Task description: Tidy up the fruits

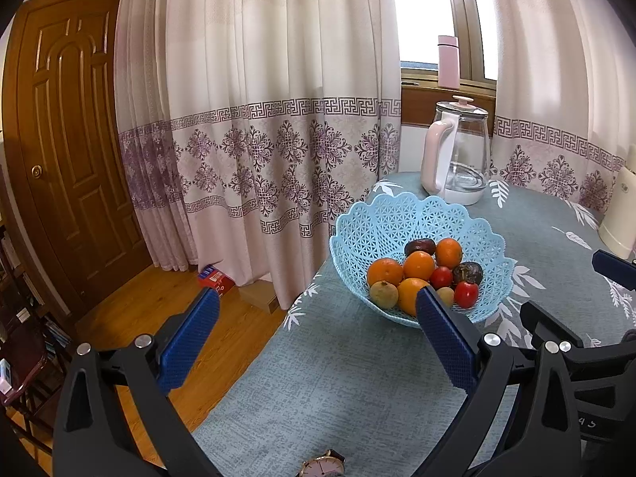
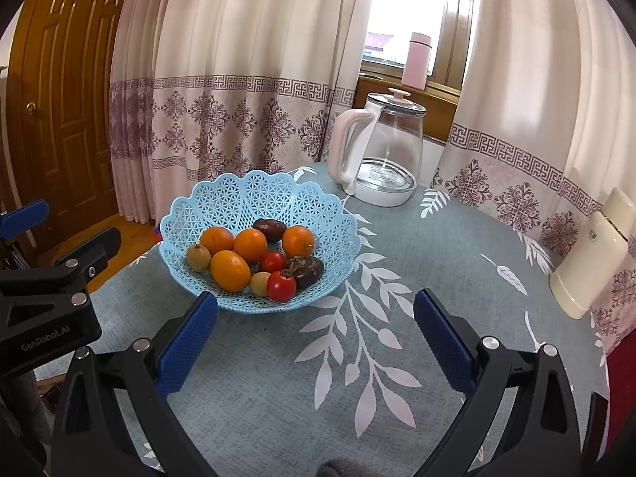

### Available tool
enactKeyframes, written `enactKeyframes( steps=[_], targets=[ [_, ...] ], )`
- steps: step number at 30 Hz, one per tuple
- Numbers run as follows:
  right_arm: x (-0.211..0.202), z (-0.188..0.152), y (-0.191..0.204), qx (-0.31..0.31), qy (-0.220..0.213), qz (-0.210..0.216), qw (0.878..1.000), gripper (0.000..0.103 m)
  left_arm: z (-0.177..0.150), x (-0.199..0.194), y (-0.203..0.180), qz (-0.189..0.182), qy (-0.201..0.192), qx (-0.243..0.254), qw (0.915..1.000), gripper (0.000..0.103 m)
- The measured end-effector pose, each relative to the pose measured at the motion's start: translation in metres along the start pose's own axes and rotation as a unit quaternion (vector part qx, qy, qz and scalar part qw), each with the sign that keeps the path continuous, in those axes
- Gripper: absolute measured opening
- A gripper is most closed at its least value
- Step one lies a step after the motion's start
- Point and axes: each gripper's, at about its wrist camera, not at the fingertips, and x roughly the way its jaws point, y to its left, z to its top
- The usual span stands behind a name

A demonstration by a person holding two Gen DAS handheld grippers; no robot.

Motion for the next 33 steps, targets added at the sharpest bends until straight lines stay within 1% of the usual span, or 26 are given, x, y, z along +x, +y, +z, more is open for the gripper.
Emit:
enactKeyframes(
  steps=[11,19,27,33],
  targets=[
    [0.0013,-0.0011,0.0026,-0.007,-0.003,0.004,1.0,0.098,-0.001,0.0002,-0.0028,-0.002,-0.002,0.003,1.0,0.1],
    [-0.0018,-0.0041,0.0048,-0.019,-0.018,0.003,1.0,0.098,-0.0011,-0.0001,-0.0034,-0.001,-0.001,0.002,1.0,0.1],
    [0.0015,-0.0037,0.0,-0.005,-0.004,0.003,1.0,0.098,-0.0014,-0.0014,-0.0044,-0.001,-0.001,0.003,1.0,0.1],
    [0.0017,-0.0049,-0.0034,0.002,0.0,-0.005,1.0,0.098,-0.0011,-0.0018,-0.0051,-0.002,-0.001,0.004,1.0,0.1]
  ],
)
